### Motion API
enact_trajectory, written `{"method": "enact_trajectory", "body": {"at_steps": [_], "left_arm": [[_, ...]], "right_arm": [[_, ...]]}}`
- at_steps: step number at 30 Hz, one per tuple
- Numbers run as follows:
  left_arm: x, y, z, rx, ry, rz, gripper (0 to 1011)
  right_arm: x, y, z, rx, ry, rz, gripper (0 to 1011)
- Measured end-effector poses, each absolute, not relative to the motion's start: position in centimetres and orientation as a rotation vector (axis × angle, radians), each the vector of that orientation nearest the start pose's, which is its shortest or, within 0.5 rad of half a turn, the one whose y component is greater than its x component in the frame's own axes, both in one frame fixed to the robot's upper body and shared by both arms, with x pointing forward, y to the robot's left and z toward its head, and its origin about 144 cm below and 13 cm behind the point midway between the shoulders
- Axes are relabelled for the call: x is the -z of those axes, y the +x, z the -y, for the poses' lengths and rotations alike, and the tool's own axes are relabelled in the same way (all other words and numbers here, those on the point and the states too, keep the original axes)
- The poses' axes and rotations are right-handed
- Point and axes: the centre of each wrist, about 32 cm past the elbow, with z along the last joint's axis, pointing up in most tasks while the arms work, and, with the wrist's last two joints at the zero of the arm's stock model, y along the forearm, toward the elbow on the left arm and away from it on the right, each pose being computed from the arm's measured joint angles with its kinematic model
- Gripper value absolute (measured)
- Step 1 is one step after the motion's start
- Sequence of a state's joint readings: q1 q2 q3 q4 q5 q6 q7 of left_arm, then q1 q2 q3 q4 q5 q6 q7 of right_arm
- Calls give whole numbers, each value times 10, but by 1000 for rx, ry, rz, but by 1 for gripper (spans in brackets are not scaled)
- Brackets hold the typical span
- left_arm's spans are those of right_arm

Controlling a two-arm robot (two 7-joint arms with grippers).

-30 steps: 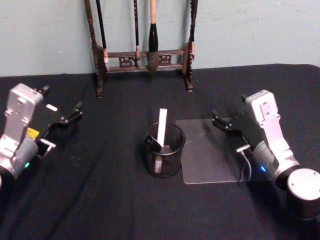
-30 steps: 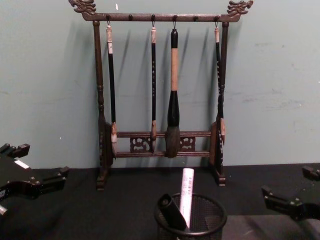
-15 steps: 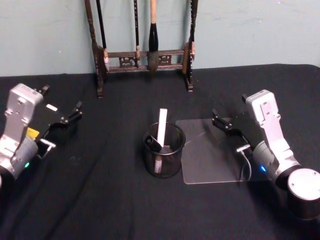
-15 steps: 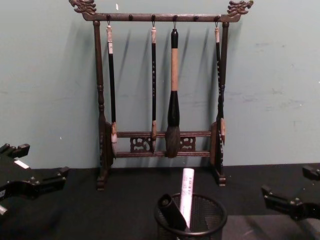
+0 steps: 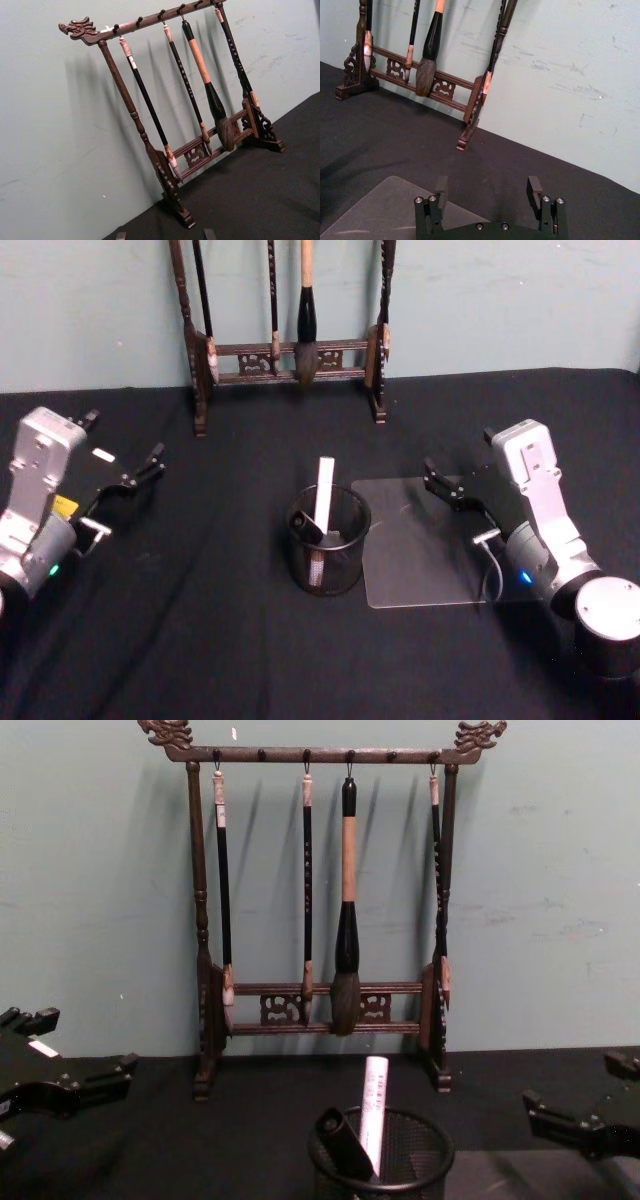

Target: Pick up the water-based marker from the table and place it into the pen holder.

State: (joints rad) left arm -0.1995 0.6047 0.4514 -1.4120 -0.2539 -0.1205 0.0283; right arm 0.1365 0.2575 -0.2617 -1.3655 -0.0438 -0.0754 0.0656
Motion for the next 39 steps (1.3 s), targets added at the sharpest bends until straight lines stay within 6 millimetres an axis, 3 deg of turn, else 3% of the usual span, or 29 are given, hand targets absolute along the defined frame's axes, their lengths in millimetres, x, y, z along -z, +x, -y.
{"method": "enact_trajectory", "body": {"at_steps": [39], "left_arm": [[-1140,489,-310,-1248,305,285,1001]], "right_arm": [[-1114,488,240,1263,-275,224,1002]]}}
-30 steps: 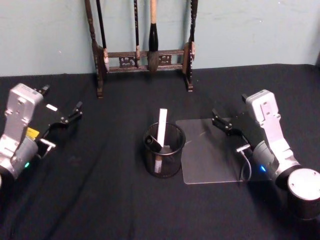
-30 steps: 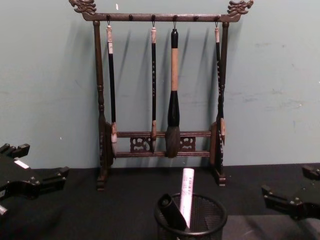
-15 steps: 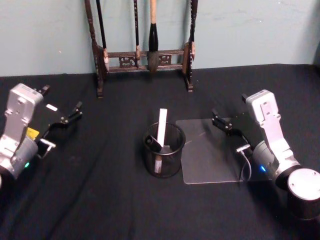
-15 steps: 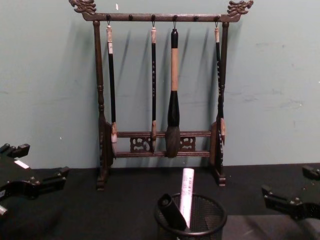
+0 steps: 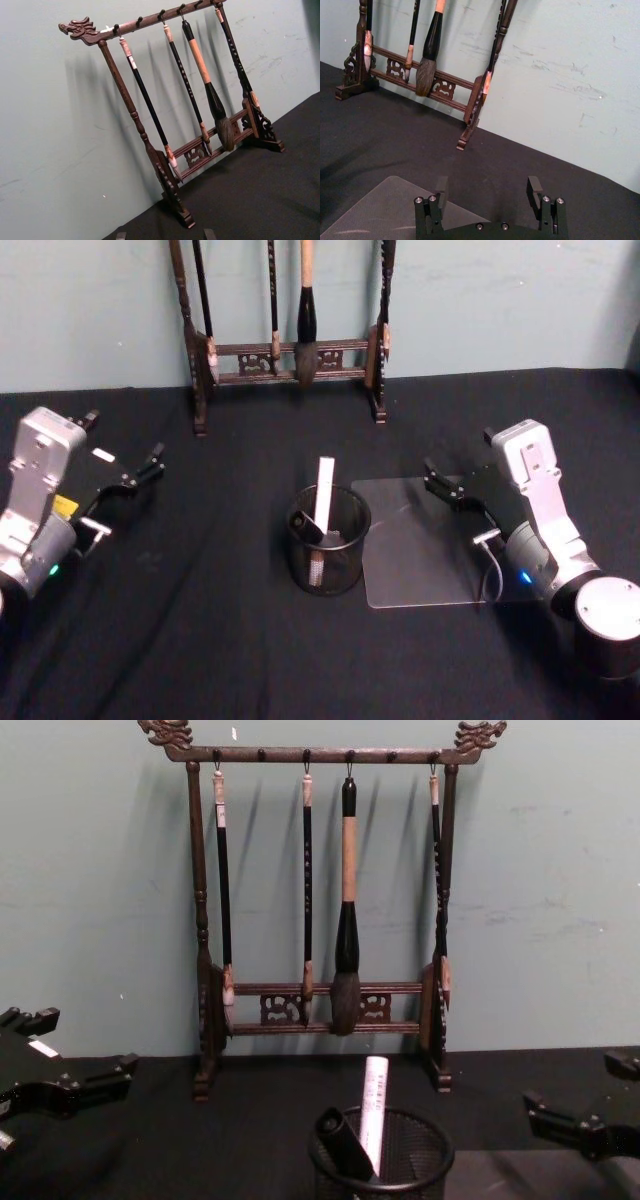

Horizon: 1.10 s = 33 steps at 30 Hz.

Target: Pick up the water-based marker from the table and place it into the pen holder.

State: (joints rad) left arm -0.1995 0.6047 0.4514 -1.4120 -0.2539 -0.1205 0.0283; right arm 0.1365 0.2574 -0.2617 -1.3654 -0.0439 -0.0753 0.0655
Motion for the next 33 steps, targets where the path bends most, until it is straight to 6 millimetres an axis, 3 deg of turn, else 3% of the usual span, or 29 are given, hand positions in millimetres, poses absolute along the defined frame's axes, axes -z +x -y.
{"method": "enact_trajectory", "body": {"at_steps": [33], "left_arm": [[-1140,489,-310,-1248,304,285,1001]], "right_arm": [[-1114,488,240,1263,-276,224,1002]]}}
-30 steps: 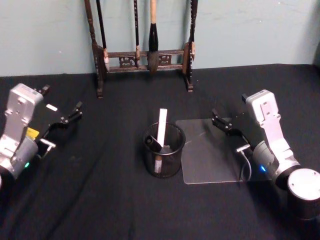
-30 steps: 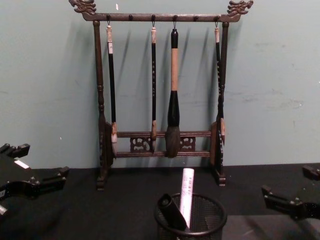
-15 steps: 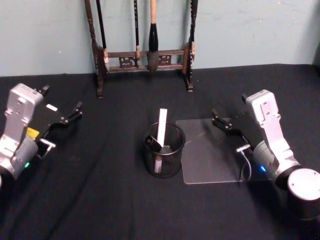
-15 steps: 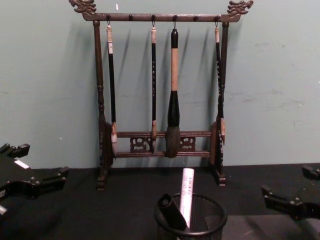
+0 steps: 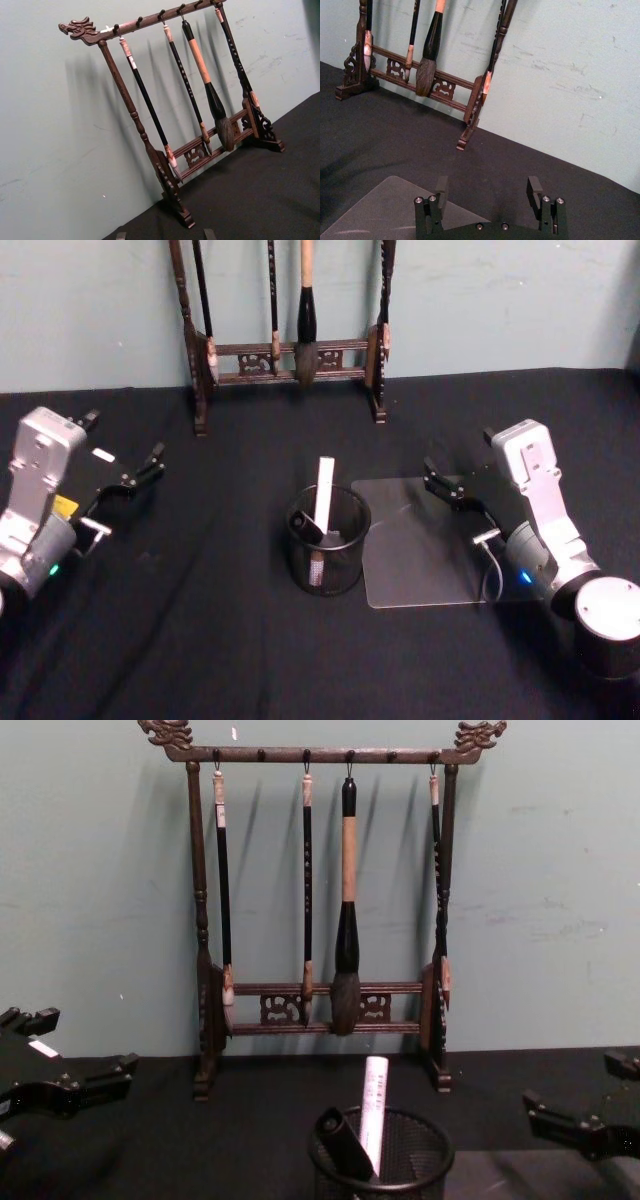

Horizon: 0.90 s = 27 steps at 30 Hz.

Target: Pick up the water-based marker from the table and place it into the pen holder.

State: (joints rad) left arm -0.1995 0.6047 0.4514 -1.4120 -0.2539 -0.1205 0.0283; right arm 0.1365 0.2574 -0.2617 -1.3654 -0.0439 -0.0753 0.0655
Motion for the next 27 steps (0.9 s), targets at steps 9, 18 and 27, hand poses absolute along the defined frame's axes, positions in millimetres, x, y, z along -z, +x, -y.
{"method": "enact_trajectory", "body": {"at_steps": [9,18,27], "left_arm": [[-1140,489,-310,-1248,304,285,1001],[-1140,489,-310,-1248,304,285,1001],[-1140,489,-310,-1248,305,285,1001]], "right_arm": [[-1114,488,240,1263,-276,224,1002],[-1114,488,240,1263,-276,224,1002],[-1114,488,240,1263,-276,224,1002]]}}
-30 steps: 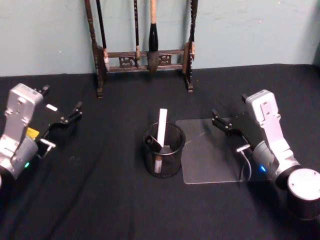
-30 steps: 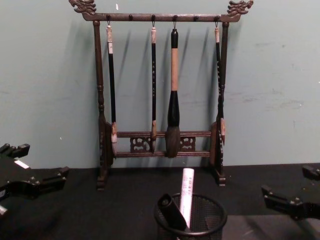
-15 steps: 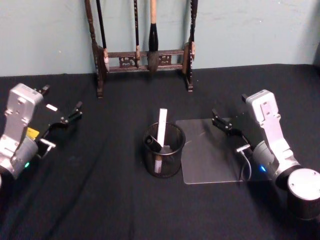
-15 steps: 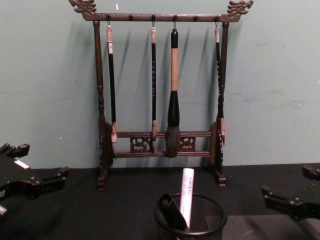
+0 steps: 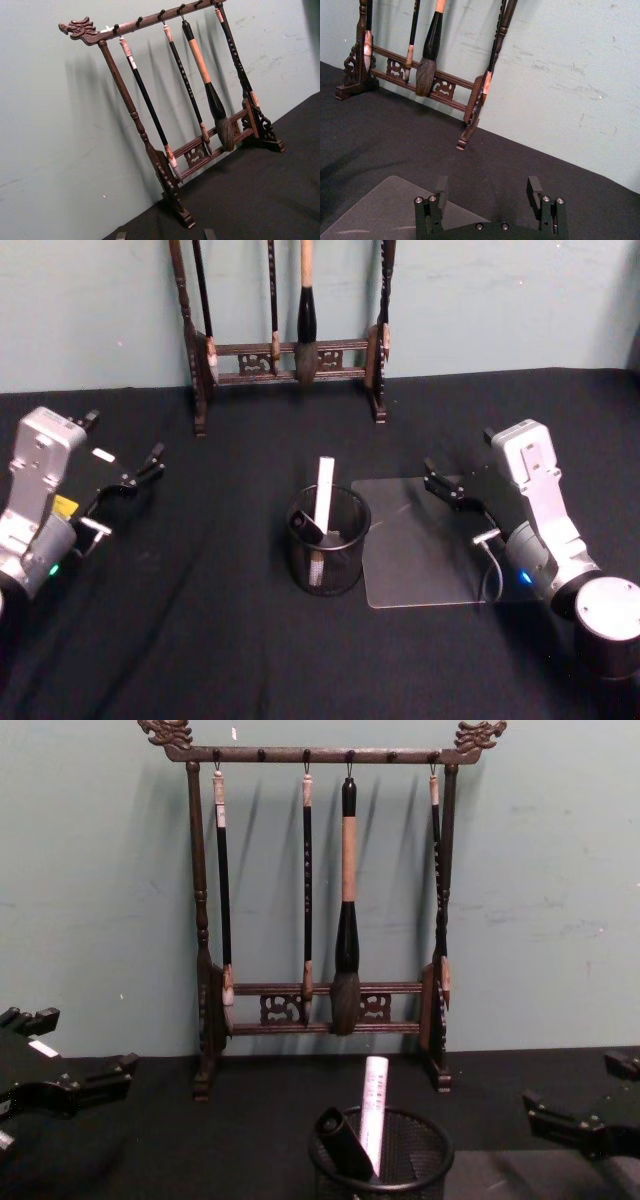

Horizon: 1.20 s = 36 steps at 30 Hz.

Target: Pick up the water-based marker from the table and place it into the pen holder.

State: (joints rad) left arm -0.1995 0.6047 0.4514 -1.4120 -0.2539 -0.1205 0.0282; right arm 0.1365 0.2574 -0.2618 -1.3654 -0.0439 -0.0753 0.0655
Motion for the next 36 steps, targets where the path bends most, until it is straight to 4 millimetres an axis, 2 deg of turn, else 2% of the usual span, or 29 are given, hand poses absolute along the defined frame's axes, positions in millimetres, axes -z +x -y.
{"method": "enact_trajectory", "body": {"at_steps": [36], "left_arm": [[-1140,489,-310,-1248,304,285,1001]], "right_arm": [[-1114,488,240,1263,-276,224,1002]]}}
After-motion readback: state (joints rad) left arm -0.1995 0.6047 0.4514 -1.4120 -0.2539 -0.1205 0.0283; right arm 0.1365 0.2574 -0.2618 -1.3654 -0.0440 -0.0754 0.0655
